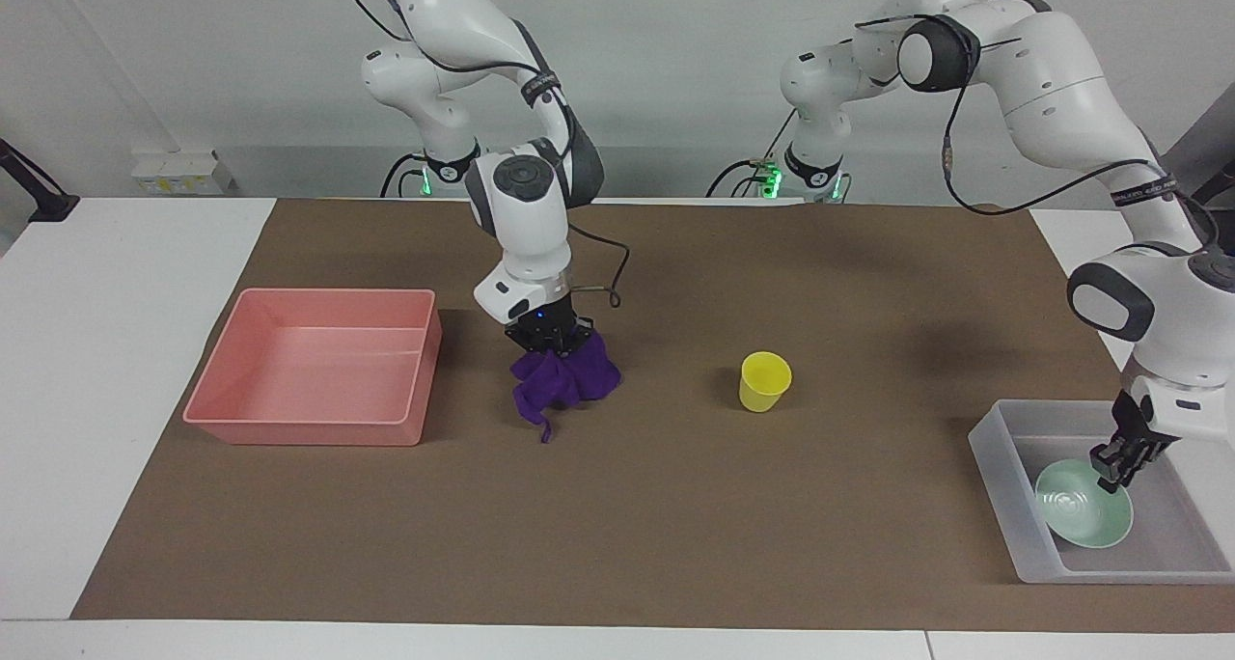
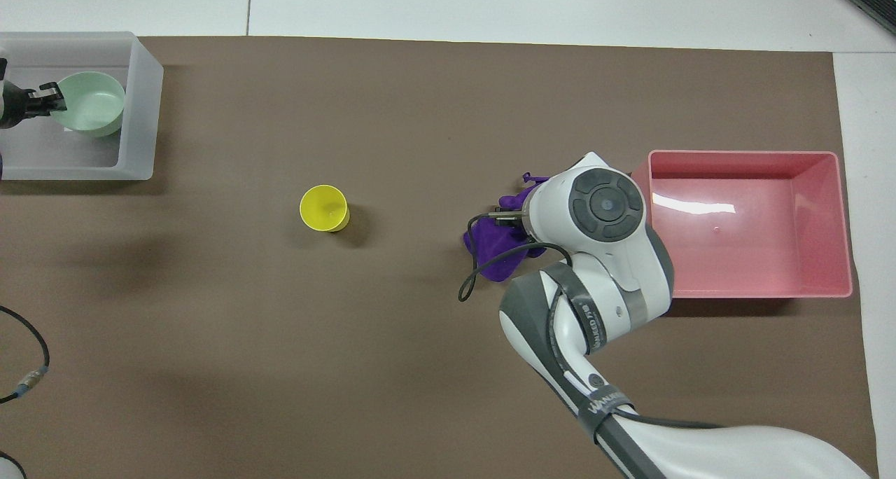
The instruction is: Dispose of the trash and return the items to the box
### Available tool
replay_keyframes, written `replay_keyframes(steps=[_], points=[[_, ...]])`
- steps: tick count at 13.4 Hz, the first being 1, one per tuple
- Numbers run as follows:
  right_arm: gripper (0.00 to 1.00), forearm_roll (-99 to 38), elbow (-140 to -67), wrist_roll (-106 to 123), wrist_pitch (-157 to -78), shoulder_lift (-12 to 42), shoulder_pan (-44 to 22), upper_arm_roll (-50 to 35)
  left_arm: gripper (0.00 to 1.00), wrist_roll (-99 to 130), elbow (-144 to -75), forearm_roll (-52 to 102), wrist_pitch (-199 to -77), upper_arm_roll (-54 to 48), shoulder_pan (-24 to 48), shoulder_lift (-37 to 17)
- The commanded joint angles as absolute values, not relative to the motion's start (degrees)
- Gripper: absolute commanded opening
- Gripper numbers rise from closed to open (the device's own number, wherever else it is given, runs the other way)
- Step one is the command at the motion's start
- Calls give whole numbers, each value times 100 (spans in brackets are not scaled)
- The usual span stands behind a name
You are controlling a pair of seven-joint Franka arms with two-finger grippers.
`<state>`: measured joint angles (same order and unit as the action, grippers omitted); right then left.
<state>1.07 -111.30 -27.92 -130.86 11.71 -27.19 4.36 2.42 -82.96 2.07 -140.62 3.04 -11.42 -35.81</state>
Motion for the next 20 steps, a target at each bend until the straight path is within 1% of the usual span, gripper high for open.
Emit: replay_keyframes(steps=[1, 2, 3, 6, 8, 10, 11, 15, 18, 20], points=[[0, 394, -10952, -2804, -12492, 660, -2383, 396, 82, 237, -8235, 62, -13659, 308, -951, -3297], [0, 413, -10855, -2795, -12315, 520, -2295, 396, 90, 237, -8261, 70, -13615, 308, -845, -3174], [0, 413, -10828, -2682, -12174, 353, -2172, 396, 93, 237, -8279, 27, -13449, 308, -757, -3034], [0, 413, -10802, -1928, -11648, -244, -1593, 413, 100, 229, -8445, 9, -12729, 290, -476, -2498], [0, 413, -10802, -1400, -11357, -517, -1127, 413, 100, 237, -8936, 9, -12455, 290, -160, -2015], [0, 387, -10802, -742, -11312, -571, -557, 413, 100, 246, -9586, 9, -12445, 290, 235, -1549], [0, 352, -10819, -512, -11364, -563, -319, 413, 100, 255, -9806, 9, -12445, 290, 429, -1416], [0, 343, -10977, 25, -11478, -519, 403, 413, 100, 281, -10457, 9, -12479, 290, 1202, -1179], [0, 316, -11433, 237, -12179, -344, 676, 413, 100, 447, -10976, 9, -12840, 281, 1625, -1002], [0, 308, -11645, 167, -12313, -150, 712, 413, 100, 684, -11179, 9, -12990, 281, 1862, -976]])
